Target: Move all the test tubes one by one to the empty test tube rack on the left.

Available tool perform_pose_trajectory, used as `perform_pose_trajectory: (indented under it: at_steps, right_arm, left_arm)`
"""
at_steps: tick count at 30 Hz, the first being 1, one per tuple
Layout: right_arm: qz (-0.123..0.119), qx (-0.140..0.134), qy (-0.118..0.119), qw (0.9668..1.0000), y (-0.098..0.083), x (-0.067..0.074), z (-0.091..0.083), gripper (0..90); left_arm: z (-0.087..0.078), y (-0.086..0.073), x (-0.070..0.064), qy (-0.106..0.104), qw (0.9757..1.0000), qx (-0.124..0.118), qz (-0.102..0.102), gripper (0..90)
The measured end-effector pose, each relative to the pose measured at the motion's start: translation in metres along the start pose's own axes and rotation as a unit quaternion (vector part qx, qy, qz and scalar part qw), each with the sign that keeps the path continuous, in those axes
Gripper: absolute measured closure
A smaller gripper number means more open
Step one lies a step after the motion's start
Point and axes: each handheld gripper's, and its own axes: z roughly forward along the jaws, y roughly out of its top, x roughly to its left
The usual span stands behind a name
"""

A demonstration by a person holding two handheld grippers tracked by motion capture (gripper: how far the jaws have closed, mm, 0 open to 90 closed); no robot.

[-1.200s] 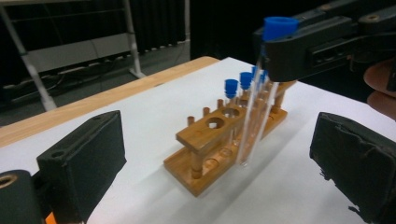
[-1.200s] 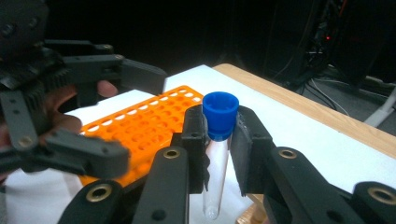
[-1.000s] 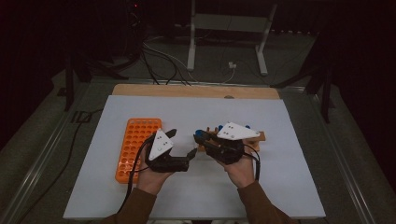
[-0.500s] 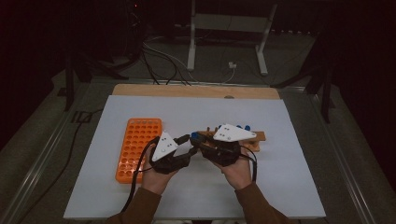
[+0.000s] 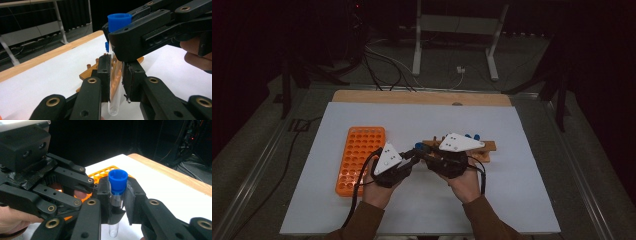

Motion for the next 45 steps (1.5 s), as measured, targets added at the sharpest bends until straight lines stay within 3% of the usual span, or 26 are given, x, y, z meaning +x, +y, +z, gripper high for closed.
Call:
perform_pose_trajectory:
  at_steps: [6,13,18,29,39,45]
  right_arm:
    - [0.025,-0.012,0.005,0.9996,0.000,-0.005,-0.003,37.7]
    - [0.049,-0.016,-0.021,0.9985,-0.007,-0.016,-0.012,17.6]
    - [0.052,-0.012,-0.040,0.9978,-0.014,-0.022,-0.018,14.4]
    - [0.048,0.006,-0.091,0.9947,-0.037,-0.039,-0.038,4.7]
    - [0.044,0.009,-0.123,0.9913,-0.047,-0.050,-0.061,3.3]
    - [0.054,0.005,-0.135,0.9894,-0.053,-0.056,-0.071,3.1]
  left_arm:
    - [-0.005,-0.003,0.005,0.008,0.9999,0.002,-0.006,77.7]
    - [-0.018,-0.011,0.015,0.019,0.9997,0.003,-0.017,77.7]
    - [-0.027,-0.016,0.022,0.027,0.9994,0.006,-0.020,77.6]
    - [-0.057,-0.028,0.042,0.066,0.9972,0.008,-0.035,77.6]
    - [-0.078,-0.036,0.054,0.094,0.9947,0.008,-0.042,77.6]
    - [-0.090,-0.040,0.059,0.106,0.9934,0.008,-0.045,77.6]
